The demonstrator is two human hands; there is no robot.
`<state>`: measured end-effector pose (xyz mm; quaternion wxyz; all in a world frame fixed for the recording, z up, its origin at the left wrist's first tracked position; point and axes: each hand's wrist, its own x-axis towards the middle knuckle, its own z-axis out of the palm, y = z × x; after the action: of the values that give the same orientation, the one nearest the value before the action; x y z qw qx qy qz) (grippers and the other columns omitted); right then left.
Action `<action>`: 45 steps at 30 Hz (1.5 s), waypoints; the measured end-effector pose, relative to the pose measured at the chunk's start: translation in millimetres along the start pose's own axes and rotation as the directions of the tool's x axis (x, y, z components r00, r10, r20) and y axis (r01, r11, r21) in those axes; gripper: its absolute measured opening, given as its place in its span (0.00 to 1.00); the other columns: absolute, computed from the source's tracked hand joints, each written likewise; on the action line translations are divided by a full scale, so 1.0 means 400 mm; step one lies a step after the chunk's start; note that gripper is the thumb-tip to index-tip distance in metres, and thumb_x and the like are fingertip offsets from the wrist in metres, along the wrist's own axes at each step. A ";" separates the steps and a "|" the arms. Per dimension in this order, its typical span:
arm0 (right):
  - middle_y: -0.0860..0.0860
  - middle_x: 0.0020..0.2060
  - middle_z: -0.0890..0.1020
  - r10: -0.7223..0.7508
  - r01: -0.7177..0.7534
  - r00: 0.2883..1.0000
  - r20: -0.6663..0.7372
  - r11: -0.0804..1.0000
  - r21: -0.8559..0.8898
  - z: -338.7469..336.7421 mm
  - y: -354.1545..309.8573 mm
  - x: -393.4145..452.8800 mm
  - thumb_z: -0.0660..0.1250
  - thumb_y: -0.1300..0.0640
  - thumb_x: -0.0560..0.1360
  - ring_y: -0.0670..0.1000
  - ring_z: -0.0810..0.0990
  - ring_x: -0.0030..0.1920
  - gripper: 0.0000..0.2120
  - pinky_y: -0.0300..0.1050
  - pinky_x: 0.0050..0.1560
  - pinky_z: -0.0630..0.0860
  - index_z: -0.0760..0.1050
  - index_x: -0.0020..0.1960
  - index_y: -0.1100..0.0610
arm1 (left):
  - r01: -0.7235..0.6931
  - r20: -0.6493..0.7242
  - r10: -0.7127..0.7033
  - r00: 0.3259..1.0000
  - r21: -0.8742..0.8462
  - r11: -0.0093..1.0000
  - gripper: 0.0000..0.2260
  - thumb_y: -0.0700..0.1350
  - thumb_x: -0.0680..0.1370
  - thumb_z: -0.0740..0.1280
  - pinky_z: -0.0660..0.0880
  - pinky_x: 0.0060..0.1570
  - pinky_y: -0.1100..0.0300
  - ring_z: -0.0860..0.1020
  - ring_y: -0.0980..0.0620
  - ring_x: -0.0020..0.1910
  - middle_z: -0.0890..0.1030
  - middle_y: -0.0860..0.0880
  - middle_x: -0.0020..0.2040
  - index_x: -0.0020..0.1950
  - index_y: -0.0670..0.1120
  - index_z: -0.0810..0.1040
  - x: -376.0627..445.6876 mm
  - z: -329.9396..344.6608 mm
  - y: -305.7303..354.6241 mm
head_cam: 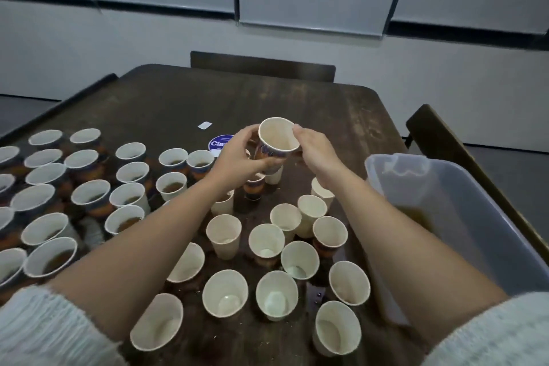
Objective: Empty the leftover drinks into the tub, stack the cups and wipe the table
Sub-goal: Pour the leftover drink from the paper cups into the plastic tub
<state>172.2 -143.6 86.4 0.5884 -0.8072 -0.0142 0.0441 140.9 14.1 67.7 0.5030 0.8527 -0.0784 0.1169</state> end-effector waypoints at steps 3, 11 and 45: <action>0.54 0.43 0.79 0.009 -0.009 1.000 0.008 0.998 -0.061 0.063 0.011 0.027 0.58 0.51 0.82 0.55 0.77 0.45 0.14 0.50 0.44 0.74 0.79 0.48 0.57 | 0.060 0.030 -0.060 0.998 0.021 0.998 0.31 0.47 0.70 0.77 0.74 0.51 0.66 0.73 0.56 0.59 0.74 0.54 0.61 0.69 0.48 0.68 -0.002 -0.036 -0.058; 0.51 0.35 0.75 0.095 -0.089 0.995 0.008 0.955 -0.282 0.138 0.096 0.101 0.58 0.58 0.80 0.52 0.74 0.37 0.16 0.38 0.29 0.71 0.74 0.34 0.54 | 0.145 0.233 -0.183 0.955 0.171 0.975 0.32 0.46 0.70 0.77 0.74 0.48 0.66 0.76 0.54 0.56 0.76 0.52 0.60 0.70 0.48 0.67 0.028 -0.039 -0.185; 0.61 0.51 0.83 0.336 -0.323 0.941 -0.043 0.850 -0.417 0.261 0.297 0.299 0.59 0.56 0.79 0.59 0.82 0.48 0.14 0.44 0.43 0.77 0.80 0.54 0.64 | 0.303 0.160 -0.373 0.914 0.341 0.890 0.34 0.41 0.72 0.74 0.74 0.62 0.48 0.76 0.45 0.64 0.76 0.45 0.65 0.73 0.47 0.63 0.144 0.078 -0.381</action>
<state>278.6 -72.1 -65.0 0.3851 -0.9039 0.1057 0.1532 238.2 59.1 -58.8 0.3643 0.9288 0.0357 -0.0577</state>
